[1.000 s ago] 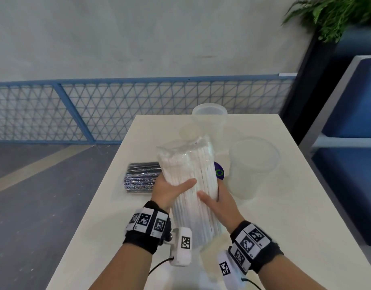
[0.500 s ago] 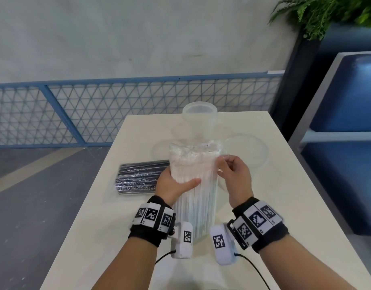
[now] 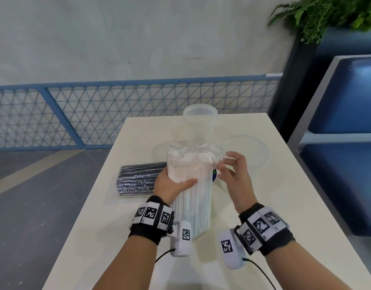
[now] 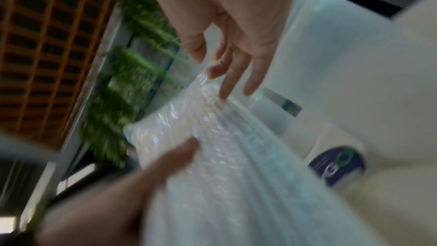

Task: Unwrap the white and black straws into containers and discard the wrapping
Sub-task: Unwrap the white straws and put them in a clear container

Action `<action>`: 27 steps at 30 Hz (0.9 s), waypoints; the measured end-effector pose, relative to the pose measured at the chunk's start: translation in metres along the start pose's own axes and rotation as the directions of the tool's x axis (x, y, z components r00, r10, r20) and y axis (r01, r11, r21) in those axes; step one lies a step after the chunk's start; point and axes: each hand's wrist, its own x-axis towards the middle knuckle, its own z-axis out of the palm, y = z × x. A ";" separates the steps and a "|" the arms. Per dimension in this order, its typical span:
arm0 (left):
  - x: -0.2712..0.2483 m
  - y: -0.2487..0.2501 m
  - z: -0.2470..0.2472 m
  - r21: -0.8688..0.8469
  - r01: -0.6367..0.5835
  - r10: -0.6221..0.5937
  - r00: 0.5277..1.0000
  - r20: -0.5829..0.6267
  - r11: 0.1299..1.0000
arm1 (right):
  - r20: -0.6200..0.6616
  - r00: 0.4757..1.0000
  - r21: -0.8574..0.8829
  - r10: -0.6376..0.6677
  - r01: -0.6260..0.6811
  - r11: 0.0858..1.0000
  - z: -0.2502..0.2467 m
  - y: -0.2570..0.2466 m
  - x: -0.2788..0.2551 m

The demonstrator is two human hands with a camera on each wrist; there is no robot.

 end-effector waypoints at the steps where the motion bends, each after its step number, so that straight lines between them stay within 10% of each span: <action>1: 0.000 0.000 0.000 0.007 -0.002 0.002 1.000 0.002 1.000 | 0.020 0.993 -0.118 -0.117 0.119 0.986 0.000 0.004 -0.002; 5: -0.001 -0.001 0.005 0.035 -0.007 0.006 1.000 0.023 0.999 | 0.119 0.855 -0.575 -0.504 0.473 0.667 0.002 0.016 -0.002; 10: 0.000 -0.002 0.006 0.053 0.000 -0.001 1.000 0.025 0.999 | 0.240 0.724 -0.651 -0.646 0.614 0.446 0.000 0.011 0.010; 15: 0.000 0.000 0.006 0.055 0.013 -0.015 0.999 0.029 0.998 | 0.282 0.722 -0.586 -0.632 0.651 0.482 0.003 0.007 0.008; 19: 0.003 -0.002 0.004 0.050 0.049 -0.050 0.998 0.029 0.998 | 0.130 0.830 -0.472 -0.542 0.533 0.702 0.002 -0.003 0.007; 27: 0.001 -0.002 0.002 0.009 0.044 -0.044 0.998 0.049 0.999 | 0.320 0.689 -0.654 -0.651 0.657 0.374 0.003 -0.020 0.018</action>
